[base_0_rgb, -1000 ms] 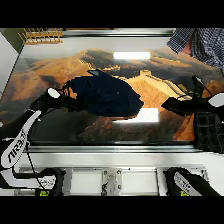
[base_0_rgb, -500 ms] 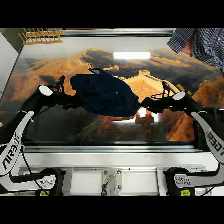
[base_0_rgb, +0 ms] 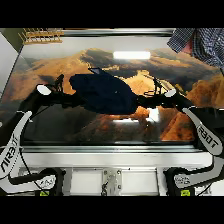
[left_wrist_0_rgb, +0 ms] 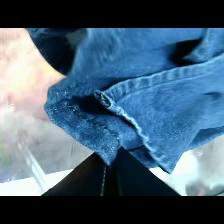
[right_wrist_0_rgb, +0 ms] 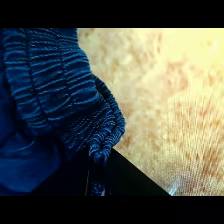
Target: Fold the clothes and pants, and hang the long-sleeved shirts on hangers.
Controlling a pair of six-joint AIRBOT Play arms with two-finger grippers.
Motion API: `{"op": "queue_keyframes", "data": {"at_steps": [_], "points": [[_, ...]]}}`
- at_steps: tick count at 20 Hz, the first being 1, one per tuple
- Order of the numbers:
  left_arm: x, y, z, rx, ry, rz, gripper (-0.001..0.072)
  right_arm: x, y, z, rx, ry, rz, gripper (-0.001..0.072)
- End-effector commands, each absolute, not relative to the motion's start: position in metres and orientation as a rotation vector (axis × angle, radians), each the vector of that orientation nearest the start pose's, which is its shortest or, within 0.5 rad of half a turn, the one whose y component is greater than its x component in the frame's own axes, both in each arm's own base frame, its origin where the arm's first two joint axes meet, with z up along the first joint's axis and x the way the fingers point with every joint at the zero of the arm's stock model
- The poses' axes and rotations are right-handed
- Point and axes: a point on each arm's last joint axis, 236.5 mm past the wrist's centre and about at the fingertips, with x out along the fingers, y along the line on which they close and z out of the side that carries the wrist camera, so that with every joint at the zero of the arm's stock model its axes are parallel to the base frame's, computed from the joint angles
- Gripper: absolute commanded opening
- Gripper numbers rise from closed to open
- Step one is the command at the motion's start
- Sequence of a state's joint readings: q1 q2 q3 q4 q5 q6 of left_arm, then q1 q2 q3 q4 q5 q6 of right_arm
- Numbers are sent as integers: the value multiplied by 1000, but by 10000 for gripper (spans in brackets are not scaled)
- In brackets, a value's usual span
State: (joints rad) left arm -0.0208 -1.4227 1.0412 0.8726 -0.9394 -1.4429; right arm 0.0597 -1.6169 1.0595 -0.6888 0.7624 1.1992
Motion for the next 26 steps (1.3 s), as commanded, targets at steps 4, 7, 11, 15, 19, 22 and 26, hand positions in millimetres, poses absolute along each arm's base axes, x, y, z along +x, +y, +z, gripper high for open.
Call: {"op": "queue_keyframes", "data": {"at_steps": [4,7,11,15,19,22,26], "points": [[440,-82,216,-525,674,-352,7,463,122,138,153,771,462,42],[390,-76,379,-420,283,-385,8,424,120,297,100,421,474,42],[285,-84,503,-326,-63,-421,8,334,115,412,113,137,474,42],[218,-92,537,-277,-192,-439,8,260,113,456,144,18,489,42],[204,-92,546,-276,-232,-440,8,228,118,445,207,96,511,41],[247,-86,530,-326,-155,-429,7,237,120,391,340,365,474,41],[370,-88,445,-444,139,-428,8,281,124,268,407,873,402,42]]}}
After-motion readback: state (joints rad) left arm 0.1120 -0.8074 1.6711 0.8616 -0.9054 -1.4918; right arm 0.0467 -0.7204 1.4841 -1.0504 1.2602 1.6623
